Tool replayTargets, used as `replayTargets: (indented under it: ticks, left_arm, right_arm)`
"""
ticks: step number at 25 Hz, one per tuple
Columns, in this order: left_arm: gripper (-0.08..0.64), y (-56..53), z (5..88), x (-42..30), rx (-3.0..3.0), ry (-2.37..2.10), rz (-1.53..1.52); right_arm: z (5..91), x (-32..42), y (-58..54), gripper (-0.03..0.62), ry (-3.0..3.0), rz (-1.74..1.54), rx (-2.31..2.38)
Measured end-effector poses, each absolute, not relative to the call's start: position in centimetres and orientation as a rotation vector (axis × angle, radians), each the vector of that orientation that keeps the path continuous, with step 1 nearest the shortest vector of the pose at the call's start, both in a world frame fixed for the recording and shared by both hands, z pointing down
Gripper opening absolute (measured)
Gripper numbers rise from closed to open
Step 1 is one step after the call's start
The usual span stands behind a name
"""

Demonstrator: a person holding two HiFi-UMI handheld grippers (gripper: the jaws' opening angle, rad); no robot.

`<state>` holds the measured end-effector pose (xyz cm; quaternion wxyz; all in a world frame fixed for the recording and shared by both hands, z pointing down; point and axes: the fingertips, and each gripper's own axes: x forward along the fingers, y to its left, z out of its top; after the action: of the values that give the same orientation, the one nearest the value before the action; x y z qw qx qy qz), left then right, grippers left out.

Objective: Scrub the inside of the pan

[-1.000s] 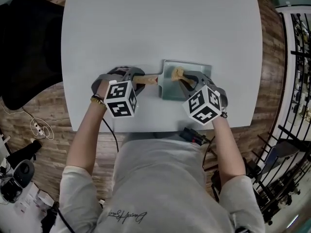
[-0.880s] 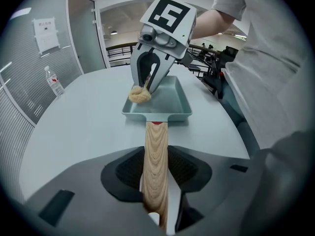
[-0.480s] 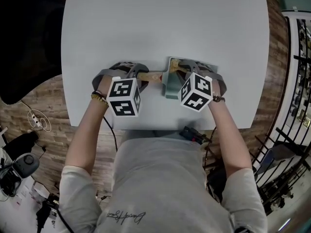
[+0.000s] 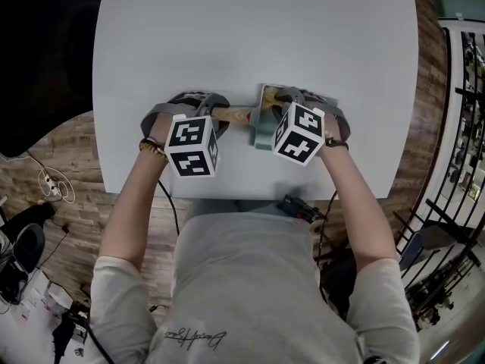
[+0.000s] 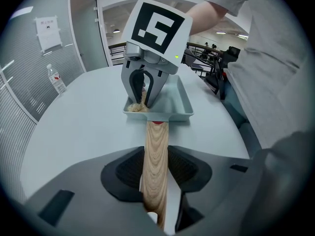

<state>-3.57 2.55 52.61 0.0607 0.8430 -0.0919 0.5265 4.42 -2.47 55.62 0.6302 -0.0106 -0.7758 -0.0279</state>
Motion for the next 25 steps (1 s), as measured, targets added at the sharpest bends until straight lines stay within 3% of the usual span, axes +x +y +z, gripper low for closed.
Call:
replayTargets:
  ticks: [25]
  left_arm:
    - [0.155, 1.5, 53.4, -4.2, 2.525, -0.294, 1.613]
  right_arm:
    - [56.0, 5.8, 5.7, 0.069, -1.701, 0.076, -0.249]
